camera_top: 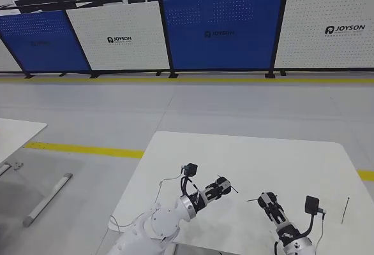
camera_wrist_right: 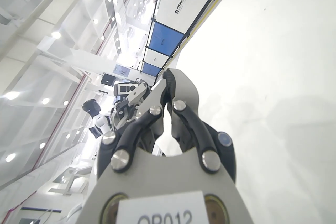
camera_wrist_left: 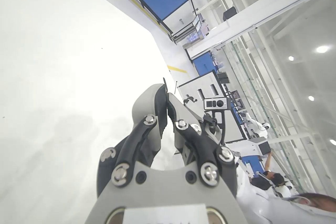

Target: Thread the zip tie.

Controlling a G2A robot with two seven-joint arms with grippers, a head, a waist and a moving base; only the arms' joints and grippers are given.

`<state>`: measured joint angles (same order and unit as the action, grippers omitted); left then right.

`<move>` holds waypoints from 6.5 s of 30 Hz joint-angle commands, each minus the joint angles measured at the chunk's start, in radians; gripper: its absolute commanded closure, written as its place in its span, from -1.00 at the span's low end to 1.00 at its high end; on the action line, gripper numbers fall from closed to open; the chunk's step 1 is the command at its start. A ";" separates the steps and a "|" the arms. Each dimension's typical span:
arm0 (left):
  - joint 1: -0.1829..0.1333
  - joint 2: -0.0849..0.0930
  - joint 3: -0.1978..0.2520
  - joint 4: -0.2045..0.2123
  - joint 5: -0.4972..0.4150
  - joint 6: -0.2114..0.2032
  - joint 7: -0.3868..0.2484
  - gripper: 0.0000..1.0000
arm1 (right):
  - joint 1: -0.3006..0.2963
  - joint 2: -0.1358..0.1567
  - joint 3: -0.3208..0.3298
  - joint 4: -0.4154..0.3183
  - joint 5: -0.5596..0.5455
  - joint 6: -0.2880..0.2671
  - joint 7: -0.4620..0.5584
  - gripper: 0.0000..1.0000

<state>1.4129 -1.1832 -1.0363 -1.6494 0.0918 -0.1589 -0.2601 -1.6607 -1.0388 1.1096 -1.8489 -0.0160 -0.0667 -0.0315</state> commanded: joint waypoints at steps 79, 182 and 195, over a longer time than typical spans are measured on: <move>-0.028 -0.010 0.037 0.038 0.029 0.016 0.043 1.00 | 0.063 -0.108 -0.123 0.133 -0.205 -0.012 -0.291 1.00; -0.028 -0.010 0.037 0.038 0.029 0.016 0.043 1.00 | 0.064 -0.222 -0.075 0.192 -0.288 -0.011 -0.231 1.00; -0.028 -0.010 0.037 0.038 0.029 0.016 0.043 1.00 | 0.040 -0.230 -0.051 0.182 -0.297 -0.042 -0.231 1.00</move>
<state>1.3845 -1.1937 -0.9995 -1.6118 0.1207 -0.1428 -0.2168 -1.6205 -1.2683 1.0569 -1.6668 -0.3129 -0.1087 -0.2643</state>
